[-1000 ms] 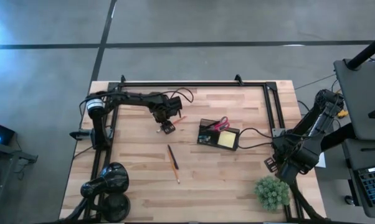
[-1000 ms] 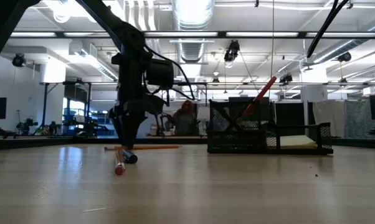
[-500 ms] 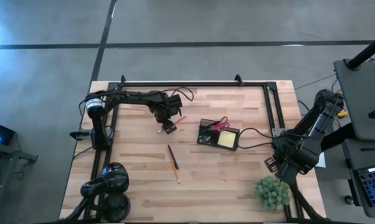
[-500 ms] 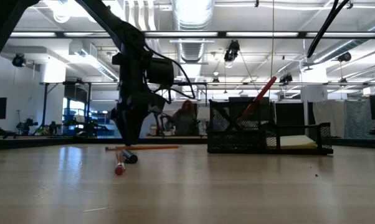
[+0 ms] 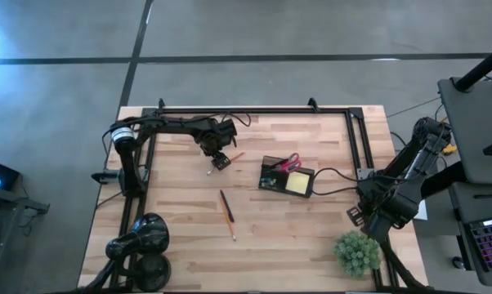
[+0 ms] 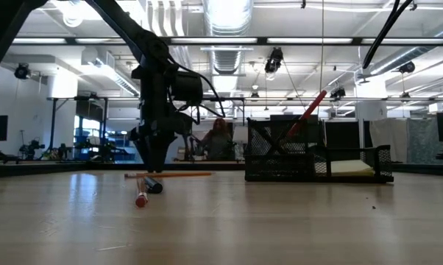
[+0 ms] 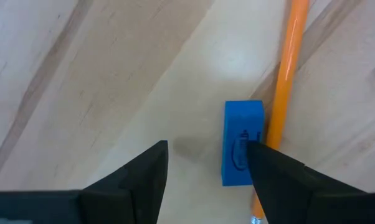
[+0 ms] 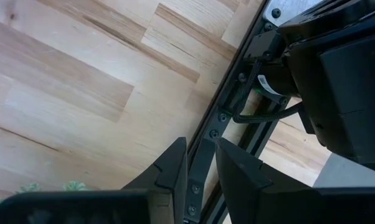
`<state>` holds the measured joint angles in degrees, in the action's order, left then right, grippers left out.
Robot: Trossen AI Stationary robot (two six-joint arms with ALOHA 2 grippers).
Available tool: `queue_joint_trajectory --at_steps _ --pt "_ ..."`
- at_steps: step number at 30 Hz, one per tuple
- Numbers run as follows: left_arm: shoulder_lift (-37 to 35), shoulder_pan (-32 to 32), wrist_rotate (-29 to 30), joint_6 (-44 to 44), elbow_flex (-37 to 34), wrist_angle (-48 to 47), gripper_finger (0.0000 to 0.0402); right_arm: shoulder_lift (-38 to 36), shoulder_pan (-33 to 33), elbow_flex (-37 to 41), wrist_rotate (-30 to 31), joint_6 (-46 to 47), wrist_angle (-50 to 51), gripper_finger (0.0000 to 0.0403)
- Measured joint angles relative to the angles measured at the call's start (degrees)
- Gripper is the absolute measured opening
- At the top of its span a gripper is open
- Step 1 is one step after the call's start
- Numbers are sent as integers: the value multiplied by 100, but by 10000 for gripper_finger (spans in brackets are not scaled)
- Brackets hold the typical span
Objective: Pick and place office supplies into organizer
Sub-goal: Put the eraser into the desk organizer
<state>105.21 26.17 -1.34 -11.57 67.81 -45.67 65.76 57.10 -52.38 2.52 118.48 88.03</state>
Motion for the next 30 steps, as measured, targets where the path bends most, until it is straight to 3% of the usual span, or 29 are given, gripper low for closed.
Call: queue_joint_trajectory --at_steps 4,10,15,16,24,30 --pt "-4 -50 96 56 -47 62 201 0 -1 0 0 2 2 77" --pt "-11 -61 711 202 3 18 200 0 -1 0 0 2 4 77" --pt "7 -16 1947 186 144 4 180 0 -2 0 0 2 4 77" --pt "7 -30 1973 193 181 11 174 0 -1 0 0 2 2 77" --pt "-33 -92 327 149 395 -41 138 0 -2 0 0 3 -2 77" --pt "-33 -166 -4 146 385 -222 136 0 -2 0 0 2 0 77"
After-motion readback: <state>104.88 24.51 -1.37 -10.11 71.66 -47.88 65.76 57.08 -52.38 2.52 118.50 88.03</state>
